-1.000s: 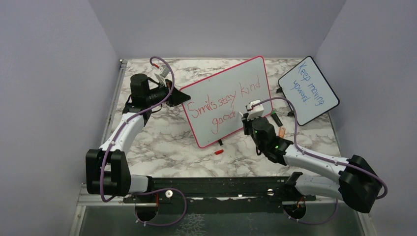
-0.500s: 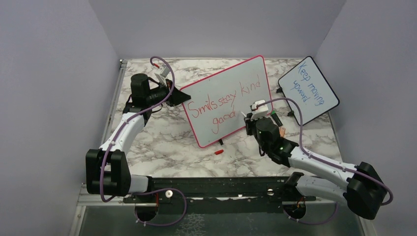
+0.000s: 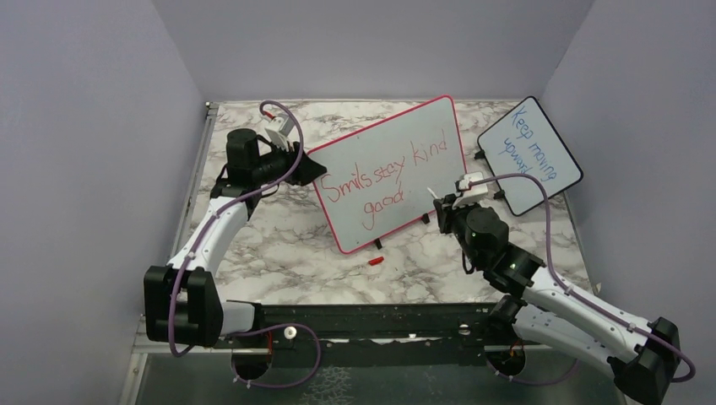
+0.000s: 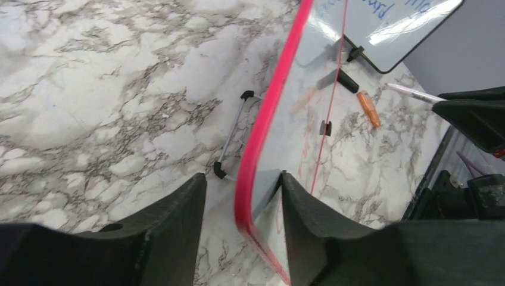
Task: Write a sentence on the whiteboard
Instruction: Write a sentence on the whiteboard, then close the whiteboard marker at the center of the board.
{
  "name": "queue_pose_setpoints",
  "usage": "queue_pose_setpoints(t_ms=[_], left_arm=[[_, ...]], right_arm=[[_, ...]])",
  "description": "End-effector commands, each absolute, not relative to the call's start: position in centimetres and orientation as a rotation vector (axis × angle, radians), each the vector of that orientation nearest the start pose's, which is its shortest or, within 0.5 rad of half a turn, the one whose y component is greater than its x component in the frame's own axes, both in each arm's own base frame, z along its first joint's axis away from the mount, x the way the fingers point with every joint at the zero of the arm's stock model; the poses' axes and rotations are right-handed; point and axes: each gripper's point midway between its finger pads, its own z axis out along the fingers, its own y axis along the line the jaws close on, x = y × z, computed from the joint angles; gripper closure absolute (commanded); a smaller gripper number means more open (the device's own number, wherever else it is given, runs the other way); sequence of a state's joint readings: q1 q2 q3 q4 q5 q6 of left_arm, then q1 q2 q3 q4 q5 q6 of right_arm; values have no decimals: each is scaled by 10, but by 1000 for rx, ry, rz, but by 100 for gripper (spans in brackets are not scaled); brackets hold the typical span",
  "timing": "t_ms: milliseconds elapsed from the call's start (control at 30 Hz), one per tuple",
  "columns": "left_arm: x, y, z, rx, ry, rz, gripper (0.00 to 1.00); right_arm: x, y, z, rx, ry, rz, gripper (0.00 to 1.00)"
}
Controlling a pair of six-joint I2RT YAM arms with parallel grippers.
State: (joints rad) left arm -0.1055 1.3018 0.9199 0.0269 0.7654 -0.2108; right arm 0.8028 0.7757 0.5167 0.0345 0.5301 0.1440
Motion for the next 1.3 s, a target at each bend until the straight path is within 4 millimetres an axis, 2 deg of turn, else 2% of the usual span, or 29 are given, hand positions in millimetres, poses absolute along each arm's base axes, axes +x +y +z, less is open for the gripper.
queue_pose_setpoints(t_ms=[0,133,267,467,600,800,1033,1267], left_arm=[[356,-145,229,373,1911,-768,43],[350,-138,249,377,1879,-704,25],[334,-134,266,386,1848,-634,10],[295,-153,267,438,1835,-667,1],[264,-174,256,477,1840,-740,1],[226,-199,227,495,1896,-842,1],[196,-235,179,490,2008,-879,5],[176,-275,143,611,2080,-771,15]], right_arm=[[262,146,229,-165,1747,213,99],[255,142,240,-159,1748,235,99],[248,137,247,-148,1742,256,99],[239,132,244,-138,1747,286,99],[235,133,240,-133,1741,316,99],[231,136,233,-135,1733,363,99],[227,141,221,-134,1725,416,99],[225,144,215,-144,1728,435,99]])
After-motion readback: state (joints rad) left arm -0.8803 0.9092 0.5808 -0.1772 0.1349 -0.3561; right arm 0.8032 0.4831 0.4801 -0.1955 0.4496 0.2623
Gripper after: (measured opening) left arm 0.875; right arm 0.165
